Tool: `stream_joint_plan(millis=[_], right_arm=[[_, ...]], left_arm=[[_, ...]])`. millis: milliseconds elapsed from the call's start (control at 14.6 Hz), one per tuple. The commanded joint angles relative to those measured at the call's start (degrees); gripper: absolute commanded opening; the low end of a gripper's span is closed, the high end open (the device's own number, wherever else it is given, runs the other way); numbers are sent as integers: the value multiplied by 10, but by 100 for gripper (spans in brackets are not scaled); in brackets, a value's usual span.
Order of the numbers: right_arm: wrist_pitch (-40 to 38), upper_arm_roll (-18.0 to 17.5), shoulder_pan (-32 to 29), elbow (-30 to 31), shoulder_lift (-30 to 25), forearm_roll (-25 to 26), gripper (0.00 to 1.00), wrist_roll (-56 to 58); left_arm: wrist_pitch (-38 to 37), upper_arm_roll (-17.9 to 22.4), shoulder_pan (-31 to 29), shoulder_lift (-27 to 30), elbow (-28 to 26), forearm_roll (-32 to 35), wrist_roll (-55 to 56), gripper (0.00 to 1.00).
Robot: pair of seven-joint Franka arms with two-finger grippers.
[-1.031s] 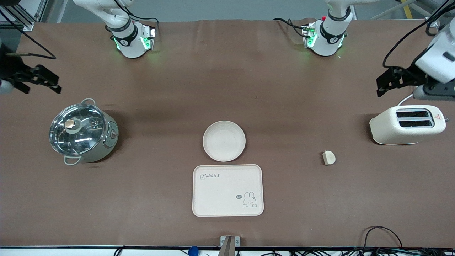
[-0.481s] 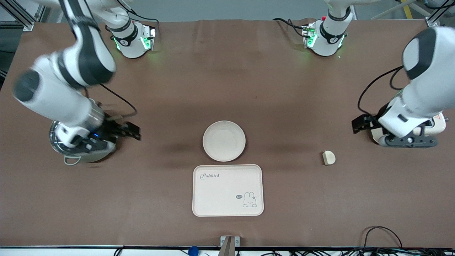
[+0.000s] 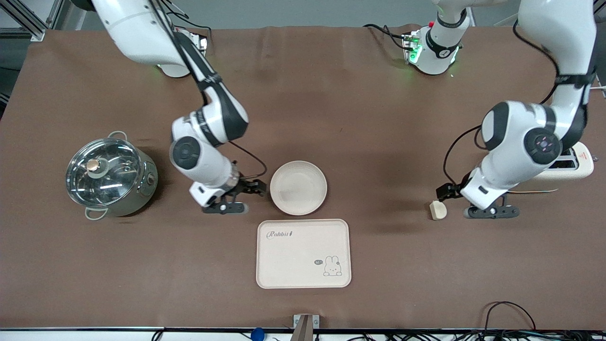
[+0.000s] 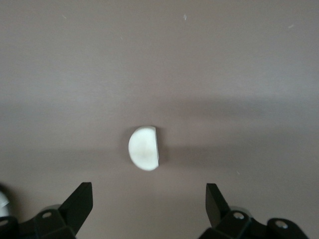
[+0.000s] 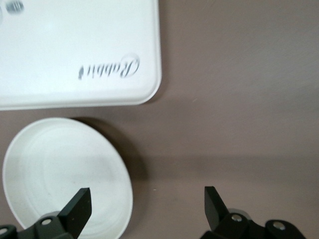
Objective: Place bun in plate and plate on tray
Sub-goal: 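Reach the right gripper to the plate rim while the left gripper reaches the bun, then grasp the plate rim with the right gripper while the left gripper grasps the bun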
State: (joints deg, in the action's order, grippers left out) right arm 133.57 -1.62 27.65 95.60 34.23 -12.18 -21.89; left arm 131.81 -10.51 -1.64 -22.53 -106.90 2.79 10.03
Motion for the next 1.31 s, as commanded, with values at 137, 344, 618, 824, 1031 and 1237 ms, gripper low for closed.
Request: stream_joint_plan(millis=[137,344,618,824,1031,1237], right_arm=[[35,6,36,-16,52,-11,100,-14],[35,6,37,-16,60,-13,59,-18],[42,6,42,-16,73,-12,14,-14],[49,5,50,-16,73,-12,5,-16],[46,4,50,-16,72,-13,0,-12],[41,-17,37,-21,59,-15,0,-11]], left_arm=[[84,0,-13,-80,7,25,2,98],[120,0,-15,-116,9,40,2,87],[127,-1,-15,-128,8,39,4,59],[125,-2,-15,-132,7,39,23,40],[122,-13,-2,-125,9,39,89,28],[120,-66,7,-115,21,39,181,28]])
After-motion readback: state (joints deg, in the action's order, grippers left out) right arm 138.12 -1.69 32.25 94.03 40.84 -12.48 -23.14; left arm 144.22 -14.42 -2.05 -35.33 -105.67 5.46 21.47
